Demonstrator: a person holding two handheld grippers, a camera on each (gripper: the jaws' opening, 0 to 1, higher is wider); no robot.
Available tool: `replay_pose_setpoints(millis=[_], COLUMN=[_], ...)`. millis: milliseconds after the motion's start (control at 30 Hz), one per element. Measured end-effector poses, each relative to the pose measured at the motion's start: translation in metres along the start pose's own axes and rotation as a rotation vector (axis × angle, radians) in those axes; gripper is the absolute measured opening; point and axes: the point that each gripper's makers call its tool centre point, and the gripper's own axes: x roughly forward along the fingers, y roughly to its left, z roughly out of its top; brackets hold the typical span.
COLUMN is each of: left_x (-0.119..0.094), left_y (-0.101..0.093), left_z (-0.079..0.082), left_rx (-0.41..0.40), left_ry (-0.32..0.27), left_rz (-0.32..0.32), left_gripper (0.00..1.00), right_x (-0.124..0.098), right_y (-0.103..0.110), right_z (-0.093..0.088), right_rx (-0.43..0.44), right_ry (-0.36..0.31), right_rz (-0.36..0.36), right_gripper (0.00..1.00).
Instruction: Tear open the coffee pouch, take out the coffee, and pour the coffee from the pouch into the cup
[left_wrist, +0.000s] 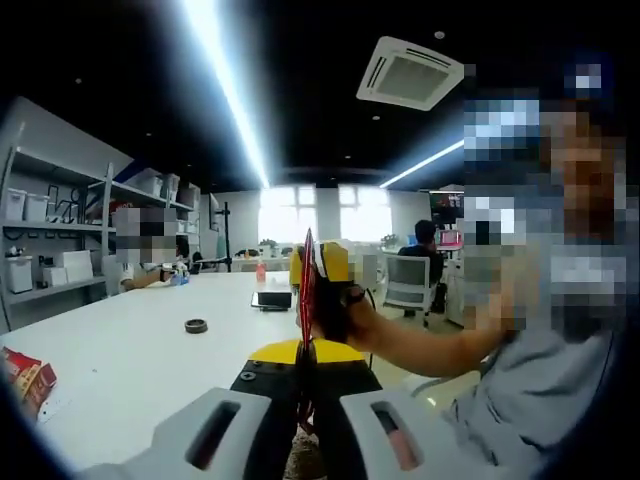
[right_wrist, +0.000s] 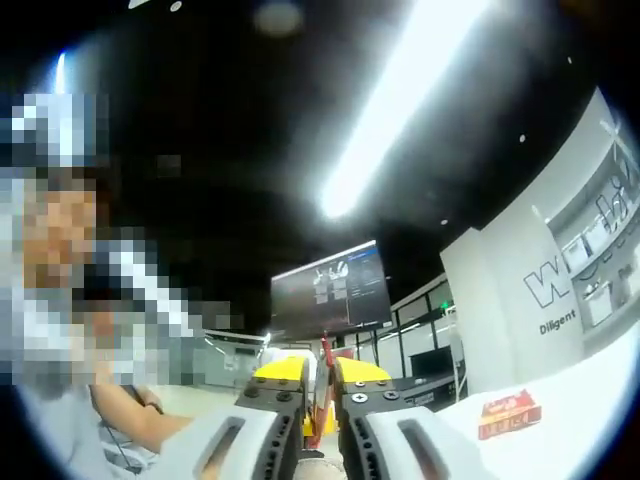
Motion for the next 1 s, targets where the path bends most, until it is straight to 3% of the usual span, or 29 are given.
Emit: replay_pose_setpoints(millis=[133, 167, 200, 233, 333, 367, 567, 633, 700, 800, 867, 1000], left_x=[-0.001, -0.001, -0.001, -0.001, -0.002, -0.002, -0.002, -0.003, -0.003, -0.003, -0.003, -0.004], left_y=[0.0, 0.0, 0.0, 0.0, 0.001, 0.001, 0.0, 0.001, 0.0, 0.0, 0.0, 0.0], left_z=[-0.001, -0.001, -0.001, -0.002, -0.002, -0.001, -0.002, -0.002, -0.001, 0.0, 0.0, -0.001], left_rx=[-0.001, -0.001, -0.001, -0.001, -0.001, -0.001, 0.0, 0.0, -0.001, 0.002, 0.002, -0.001], left_ry=[0.003, 0.002, 0.002, 0.008, 0.005, 0.003, 0.009, 0.008, 0.005, 0.009, 0.012, 0.014], left_rz=[0.001, 0.001, 0.001, 0.001, 0.003, 0.003, 0.003, 0.004, 0.001, 0.002, 0.003, 0.004], left_gripper=[0.05, 0.05, 0.05, 0.05, 0.05, 0.05, 0.05, 0.05, 0.05, 0.05, 0.05, 0.05], right_x=[0.001, 0.001, 0.0, 0.003, 0.005, 0.005, 0.008, 0.008, 0.01, 0.012, 0.012, 0.012], right_y=[-0.006, -0.009, -0.003, -0.004, -0.003, 0.001, -0.001, -0.003, -0.001, -0.004, -0.003, -0.006], right_z=[-0.001, -0.001, -0.009, -0.005, -0.006, -0.011, -0.012, -0.013, -0.021, -0.019, -0.021, -0.02], right_rx=[-0.034, -0.031, -0.017, -0.02, -0.036, -0.009, -0.017, -0.024, -0.011, -0.026, -0.016, -0.014], right_ry=[-0.005, -0.007, 0.038, 0.012, 0.018, 0.042, 0.04, 0.042, 0.078, 0.058, 0.067, 0.067], right_rz=[-0.019, -0.023, 0.008, -0.006, -0.01, 0.013, 0.011, 0.004, 0.022, 0.006, 0.013, 0.006], right_gripper=[0.12, 0.09, 0.04, 0.03, 0.1, 0.05, 0.05, 0.1, 0.04, 0.09, 0.04, 0.05])
